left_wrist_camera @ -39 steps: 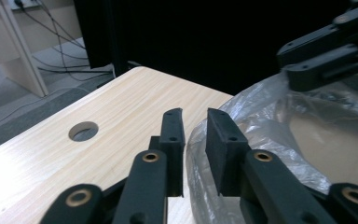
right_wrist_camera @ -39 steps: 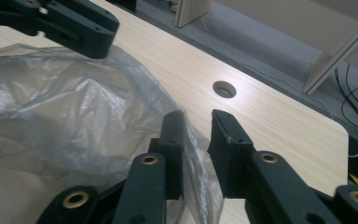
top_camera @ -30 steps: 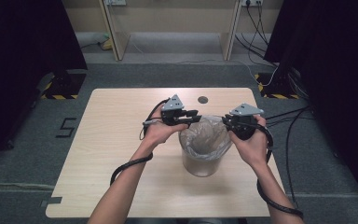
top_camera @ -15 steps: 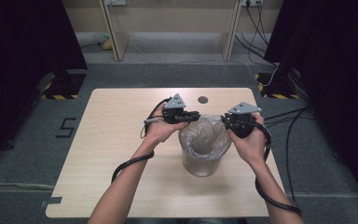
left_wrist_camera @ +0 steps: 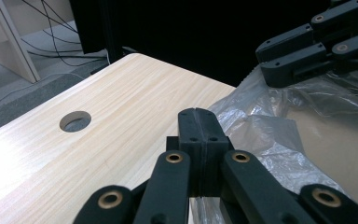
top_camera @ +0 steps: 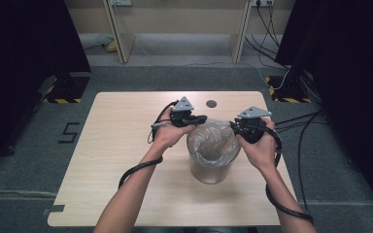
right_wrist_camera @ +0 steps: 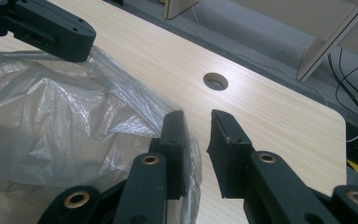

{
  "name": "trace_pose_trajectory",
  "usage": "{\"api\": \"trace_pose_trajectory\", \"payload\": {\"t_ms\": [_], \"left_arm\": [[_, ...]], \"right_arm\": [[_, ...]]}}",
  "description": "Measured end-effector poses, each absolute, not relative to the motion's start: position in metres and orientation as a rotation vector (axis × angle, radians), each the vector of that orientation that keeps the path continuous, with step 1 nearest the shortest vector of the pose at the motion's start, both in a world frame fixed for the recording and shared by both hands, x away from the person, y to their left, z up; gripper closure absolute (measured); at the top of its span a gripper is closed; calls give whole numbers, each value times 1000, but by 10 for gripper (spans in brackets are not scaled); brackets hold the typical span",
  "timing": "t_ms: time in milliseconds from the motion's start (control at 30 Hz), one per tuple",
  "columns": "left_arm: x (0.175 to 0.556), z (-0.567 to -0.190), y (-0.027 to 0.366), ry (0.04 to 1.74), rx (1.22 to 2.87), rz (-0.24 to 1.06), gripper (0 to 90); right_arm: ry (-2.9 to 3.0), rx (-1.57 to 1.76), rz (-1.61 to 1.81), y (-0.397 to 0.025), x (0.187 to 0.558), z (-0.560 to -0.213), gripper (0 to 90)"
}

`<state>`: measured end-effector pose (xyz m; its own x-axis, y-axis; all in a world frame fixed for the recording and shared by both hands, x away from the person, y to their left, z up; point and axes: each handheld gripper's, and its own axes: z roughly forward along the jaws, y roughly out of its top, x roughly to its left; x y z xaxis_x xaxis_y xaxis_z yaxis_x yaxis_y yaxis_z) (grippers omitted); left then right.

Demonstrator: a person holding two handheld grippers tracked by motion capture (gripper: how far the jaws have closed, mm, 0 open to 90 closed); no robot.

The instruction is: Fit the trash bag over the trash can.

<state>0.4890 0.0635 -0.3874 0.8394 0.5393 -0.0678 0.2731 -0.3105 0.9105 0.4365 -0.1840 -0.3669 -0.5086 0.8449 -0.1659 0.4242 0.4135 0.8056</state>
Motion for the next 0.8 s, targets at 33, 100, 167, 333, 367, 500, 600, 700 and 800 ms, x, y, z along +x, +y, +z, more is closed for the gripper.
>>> {"api": "trace_pose_trajectory", "payload": {"t_ms": [33, 100, 167, 333, 367, 500, 600, 700, 800], "left_arm": [[490, -388, 64, 611, 1906, 300, 896], [491, -388, 64, 621, 1901, 297, 896], [492, -389, 65, 634, 1894, 294, 896], [496, -391, 66, 657, 1891, 272, 896], [496, -392, 66, 662, 1887, 270, 896], [497, -392, 67, 668, 1885, 261, 896], [499, -394, 68, 683, 1881, 245, 896], [502, -397, 67, 697, 1885, 229, 896], [503, -399, 67, 701, 1899, 219, 896]], "right_arm": [[2107, 1075, 968, -184, 437, -367, 750], [2104, 1079, 969, -184, 437, -367, 746], [2106, 1085, 969, -185, 438, -367, 739], [2106, 1099, 974, -187, 440, -368, 731], [2105, 1103, 974, -187, 440, -368, 731], [2108, 1114, 972, -189, 441, -369, 731], [2110, 1118, 970, -190, 442, -371, 731], [2114, 1123, 970, -191, 442, -372, 731], [2124, 1130, 965, -192, 443, -374, 728]]}}
